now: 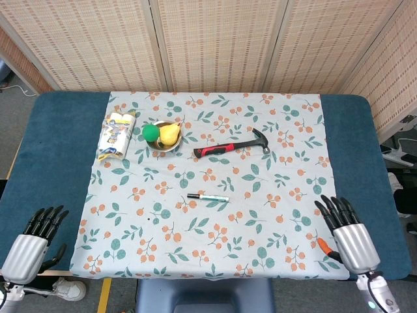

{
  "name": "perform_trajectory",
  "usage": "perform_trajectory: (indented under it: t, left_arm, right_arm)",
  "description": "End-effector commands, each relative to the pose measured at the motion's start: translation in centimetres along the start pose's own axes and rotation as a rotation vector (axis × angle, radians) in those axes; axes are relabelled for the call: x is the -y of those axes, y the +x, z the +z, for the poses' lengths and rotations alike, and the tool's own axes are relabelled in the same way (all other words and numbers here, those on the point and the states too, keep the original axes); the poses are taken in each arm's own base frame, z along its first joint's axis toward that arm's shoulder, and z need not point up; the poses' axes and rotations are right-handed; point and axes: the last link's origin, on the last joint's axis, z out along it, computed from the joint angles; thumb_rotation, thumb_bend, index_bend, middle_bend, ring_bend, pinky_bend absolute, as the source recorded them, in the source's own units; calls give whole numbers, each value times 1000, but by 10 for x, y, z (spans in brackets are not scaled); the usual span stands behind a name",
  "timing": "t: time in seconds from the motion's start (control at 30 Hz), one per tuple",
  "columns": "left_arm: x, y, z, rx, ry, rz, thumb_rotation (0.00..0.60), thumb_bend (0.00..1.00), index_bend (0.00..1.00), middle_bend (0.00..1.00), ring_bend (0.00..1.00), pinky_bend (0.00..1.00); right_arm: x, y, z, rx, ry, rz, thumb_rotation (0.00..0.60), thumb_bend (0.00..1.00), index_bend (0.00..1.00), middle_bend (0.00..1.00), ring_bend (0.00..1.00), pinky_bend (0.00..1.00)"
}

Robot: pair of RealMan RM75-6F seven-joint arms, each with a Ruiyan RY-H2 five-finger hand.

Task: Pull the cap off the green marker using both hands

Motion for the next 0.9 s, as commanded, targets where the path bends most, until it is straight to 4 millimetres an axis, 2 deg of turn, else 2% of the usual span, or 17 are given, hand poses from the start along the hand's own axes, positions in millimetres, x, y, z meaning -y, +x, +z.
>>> perform_trajectory:
  t: [0.03,0.17,0.33,0.53,0.73,0.9]
  left_arm:
    - [-1,0,1,9,-2,-3,600,413,0,0,0,59]
    - [1,-1,2,32,5,-2,600,413,0,0,0,59]
    - [3,-2,2,38,19,-1,600,413,0,0,0,59]
    - [5,-2,4,48,39,0,600,413,0,0,0,59]
    - [7,-2,4,48,49,-5,600,428,0,0,0,60]
    - [10,2,3,45,63,-19,600,442,0,0,0,60]
  right_arm:
    - [47,-12,62,7,68,-24,600,183,8,56,0,0]
    - [92,-28,109,64,152,-78,600,190,62,103,0,0]
    - [135,-49,147,130,198,-93,600,194,133,133,0,0]
    - [165,-73,170,161,220,-163,600,210,173,144,0,0]
    - [179,-81,178,171,213,-159,600,230,230,187,0,0]
    - [210,-99,195,183,214,-173,600,240,312,222,0,0]
